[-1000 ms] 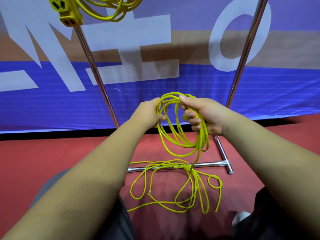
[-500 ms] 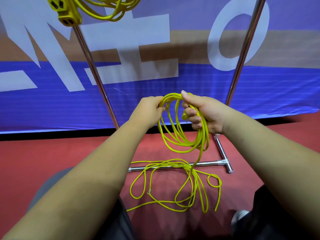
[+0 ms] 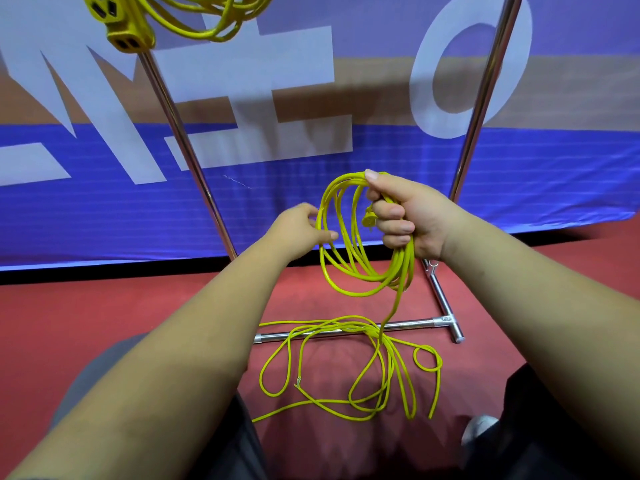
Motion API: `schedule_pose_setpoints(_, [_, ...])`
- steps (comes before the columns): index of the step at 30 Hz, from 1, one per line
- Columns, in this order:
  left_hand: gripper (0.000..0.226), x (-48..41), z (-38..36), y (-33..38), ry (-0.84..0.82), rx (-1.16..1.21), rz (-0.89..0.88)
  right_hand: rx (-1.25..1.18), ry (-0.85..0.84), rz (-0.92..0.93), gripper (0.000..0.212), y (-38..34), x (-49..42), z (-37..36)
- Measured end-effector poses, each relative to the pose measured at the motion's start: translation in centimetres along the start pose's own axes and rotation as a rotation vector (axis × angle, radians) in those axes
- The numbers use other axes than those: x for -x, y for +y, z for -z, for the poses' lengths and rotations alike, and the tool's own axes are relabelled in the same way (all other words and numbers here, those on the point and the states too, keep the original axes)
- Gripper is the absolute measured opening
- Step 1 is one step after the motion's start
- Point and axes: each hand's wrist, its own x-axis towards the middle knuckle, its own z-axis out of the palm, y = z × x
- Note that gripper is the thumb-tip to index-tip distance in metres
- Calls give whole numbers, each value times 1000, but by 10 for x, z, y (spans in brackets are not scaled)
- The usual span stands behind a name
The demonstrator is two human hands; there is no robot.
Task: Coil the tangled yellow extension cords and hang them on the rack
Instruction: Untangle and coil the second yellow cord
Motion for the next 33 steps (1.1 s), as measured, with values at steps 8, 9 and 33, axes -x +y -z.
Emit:
schedule_pose_setpoints(8, [44,7,-10,-1,-202,242,138,36,-19,-30,35,-1,0,3])
schedule_pose_setpoints(9, [47,8,-10,1,-160,248,143,49,-13,-34,34,-1,0,3])
schedule_pose_setpoints(33, [47,9,-37,3,-62,363,151,30,50,2,31,2,-8,9])
